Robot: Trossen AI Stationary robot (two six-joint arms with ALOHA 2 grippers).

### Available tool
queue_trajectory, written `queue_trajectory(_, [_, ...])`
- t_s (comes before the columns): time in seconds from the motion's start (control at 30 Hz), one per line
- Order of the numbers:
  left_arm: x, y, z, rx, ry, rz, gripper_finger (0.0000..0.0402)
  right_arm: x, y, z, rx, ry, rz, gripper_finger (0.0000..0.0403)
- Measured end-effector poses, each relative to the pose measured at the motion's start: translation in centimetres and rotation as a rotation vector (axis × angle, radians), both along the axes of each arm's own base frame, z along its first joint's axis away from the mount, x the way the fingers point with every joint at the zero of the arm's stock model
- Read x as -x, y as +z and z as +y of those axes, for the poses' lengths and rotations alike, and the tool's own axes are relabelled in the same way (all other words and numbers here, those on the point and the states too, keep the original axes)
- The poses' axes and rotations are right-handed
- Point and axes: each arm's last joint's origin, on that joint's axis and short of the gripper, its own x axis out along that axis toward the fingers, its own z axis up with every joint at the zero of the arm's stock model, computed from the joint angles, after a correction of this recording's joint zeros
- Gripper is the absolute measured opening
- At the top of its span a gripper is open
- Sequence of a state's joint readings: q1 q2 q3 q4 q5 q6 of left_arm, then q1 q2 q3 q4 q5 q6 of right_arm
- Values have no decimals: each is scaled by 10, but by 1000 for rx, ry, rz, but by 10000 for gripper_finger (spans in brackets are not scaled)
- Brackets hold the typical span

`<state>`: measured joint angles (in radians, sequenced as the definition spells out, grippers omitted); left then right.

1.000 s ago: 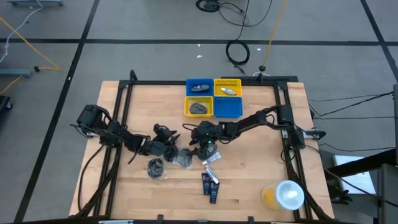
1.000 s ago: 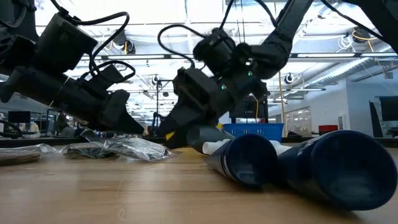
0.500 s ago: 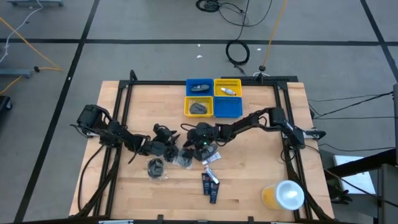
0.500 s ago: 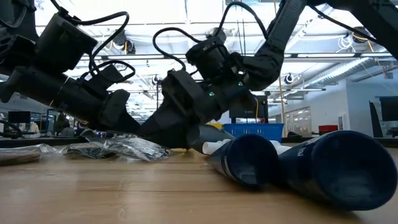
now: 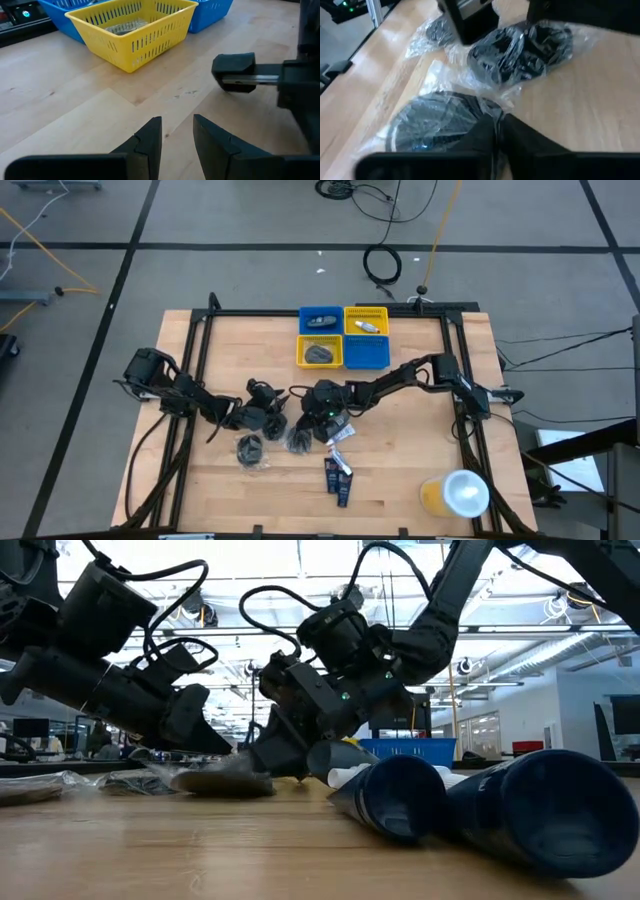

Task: Pick & Place Travel size toiletries
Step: Put the black hairbrush into the left yellow bin

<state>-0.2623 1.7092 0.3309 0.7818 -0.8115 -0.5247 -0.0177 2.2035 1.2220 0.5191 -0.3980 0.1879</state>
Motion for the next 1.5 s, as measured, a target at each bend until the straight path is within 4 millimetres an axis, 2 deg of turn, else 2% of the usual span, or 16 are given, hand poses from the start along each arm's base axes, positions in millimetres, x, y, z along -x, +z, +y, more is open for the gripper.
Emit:
queue_trajectory(0.17, [0, 0, 0, 0, 0, 0, 108, 6, 18, -1, 24, -8, 53, 11])
queue_trajectory(0.37, [0, 0, 0, 1, 0, 1, 108, 20, 56, -6, 186, -146, 117, 4])
queue_trajectory(0.47, [0, 0, 0, 0, 0, 5, 108, 29, 80, -9, 248, -236, 88, 3])
queue_trajectory(0.6, [0, -1, 0, 1, 1, 5, 108, 48, 104, -18, 355, -425, 45, 2])
queue_trajectory(0.77, [0, -1, 0, 1, 1, 5, 108, 69, 123, -40, 447, -811, -70, 1])
queue_trajectory(0.93, [0, 0, 0, 1, 1, 4, 108, 82, 111, -68, 374, -1042, -242, 3])
queue_trajectory(1.07, [0, 0, 0, 2, 1, 3, 108, 84, 84, -88, 310, -1147, -277, 2])
queue_trajectory(1.13, [0, 0, 0, 1, 1, 4, 108, 79, 75, -95, 276, -1173, -314, 2])
queue_trajectory(1.33, [0, 0, 0, 1, 2, 4, 108, 65, 52, -101, 272, -1189, -298, 2])
queue_trajectory(1.5, [0, -1, 0, 0, 3, 7, 108, 63, 50, -102, 256, -1197, -288, 3])
